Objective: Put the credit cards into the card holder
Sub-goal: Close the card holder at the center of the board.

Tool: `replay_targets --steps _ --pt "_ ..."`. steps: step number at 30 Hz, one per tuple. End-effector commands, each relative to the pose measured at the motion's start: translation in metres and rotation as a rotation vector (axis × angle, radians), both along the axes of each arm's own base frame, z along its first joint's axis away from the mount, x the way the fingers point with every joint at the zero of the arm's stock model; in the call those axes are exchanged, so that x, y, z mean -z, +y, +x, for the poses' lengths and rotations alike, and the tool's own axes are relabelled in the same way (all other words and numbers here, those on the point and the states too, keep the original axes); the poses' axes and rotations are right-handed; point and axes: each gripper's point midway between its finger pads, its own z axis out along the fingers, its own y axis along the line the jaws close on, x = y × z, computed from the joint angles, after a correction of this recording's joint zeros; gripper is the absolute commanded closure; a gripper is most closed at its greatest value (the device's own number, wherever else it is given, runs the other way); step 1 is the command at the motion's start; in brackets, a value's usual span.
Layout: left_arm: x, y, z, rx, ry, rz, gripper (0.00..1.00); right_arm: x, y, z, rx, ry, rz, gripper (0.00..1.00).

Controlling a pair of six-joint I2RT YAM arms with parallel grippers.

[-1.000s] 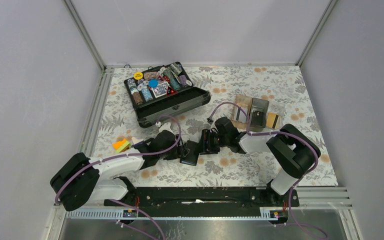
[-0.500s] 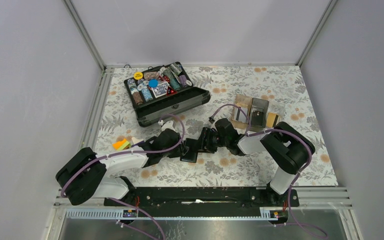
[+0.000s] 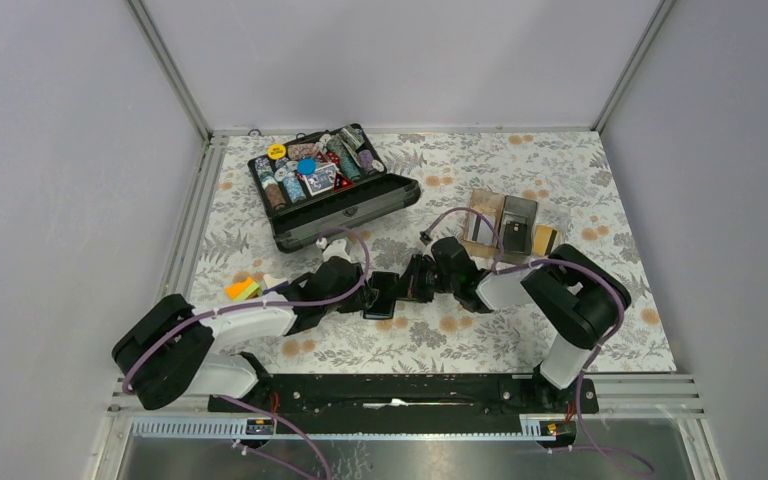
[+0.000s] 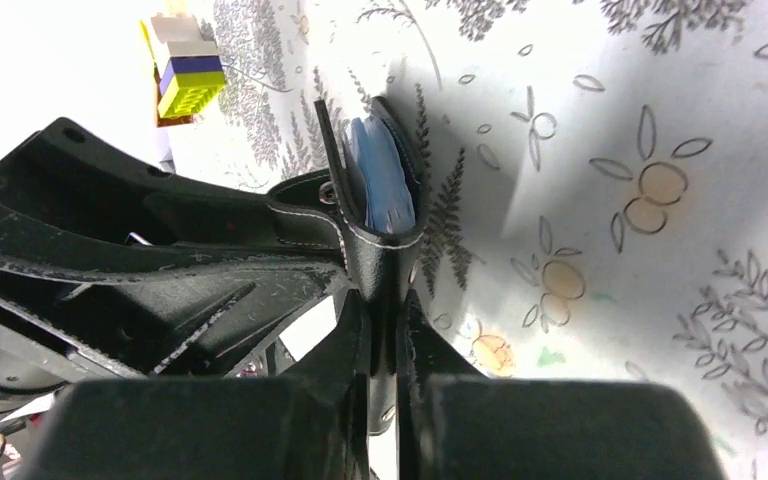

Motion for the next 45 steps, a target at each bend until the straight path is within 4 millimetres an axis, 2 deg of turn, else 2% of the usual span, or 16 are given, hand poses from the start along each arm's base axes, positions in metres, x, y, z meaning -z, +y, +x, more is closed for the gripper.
replay_targets --steps 1,4,5,7,12,15,20,23,28,34,35,36,39,41,45 --pt "0.005 0.010 -0.022 0.070 0.031 0.064 0.53 -0.031 0.004 -0.004 -0.019 -0.074 0.014 1.00" --pt "-0.020 0.005 -0.022 0.086 -0.023 0.065 0.25 -0.041 -0.006 -0.001 -0.006 -0.103 -0.055 1.00" --pt "-0.027 0.004 -0.024 0.094 -0.036 0.066 0.19 -0.044 -0.012 0.000 0.001 -0.111 -0.089 1.00" --pt "-0.045 0.000 -0.026 0.105 -0.078 0.054 0.13 -0.048 -0.023 0.000 0.017 -0.130 -0.159 1.00" --pt "-0.090 -0.017 -0.037 0.156 -0.181 -0.003 0.06 -0.067 -0.047 0.001 0.087 -0.177 -0.254 1.00" --pt "-0.110 -0.027 -0.043 0.174 -0.241 -0.016 0.05 -0.077 -0.057 -0.003 0.119 -0.168 -0.279 1.00" --pt "-0.138 -0.052 -0.054 0.230 -0.391 0.008 0.04 -0.096 -0.053 -0.008 0.148 -0.143 -0.270 1.00" --pt "-0.144 -0.063 -0.053 0.233 -0.473 0.097 0.02 -0.110 -0.050 -0.009 0.169 -0.134 -0.243 1.00" --pt "-0.139 -0.076 -0.050 0.215 -0.568 0.239 0.01 -0.127 -0.046 -0.011 0.175 -0.117 -0.220 1.00" --pt "-0.125 -0.078 -0.042 0.190 -0.593 0.379 0.01 -0.139 -0.043 -0.011 0.180 -0.108 -0.193 1.00" --pt "-0.123 -0.077 -0.041 0.190 -0.601 0.404 0.03 -0.140 -0.042 -0.012 0.178 -0.106 -0.191 1.00" --pt "-0.122 -0.077 -0.040 0.186 -0.608 0.427 0.09 -0.140 -0.041 -0.012 0.175 -0.104 -0.190 1.00" --pt "-0.127 -0.072 -0.033 0.134 -0.642 0.506 0.44 -0.141 -0.040 -0.012 0.171 -0.100 -0.185 1.00" --pt "-0.126 -0.070 -0.031 0.129 -0.661 0.565 0.56 -0.142 -0.041 -0.012 0.177 -0.100 -0.183 0.99" --pt "-0.121 -0.074 -0.032 0.153 -0.678 0.625 0.82 -0.146 -0.043 -0.010 0.189 -0.118 -0.181 0.76"
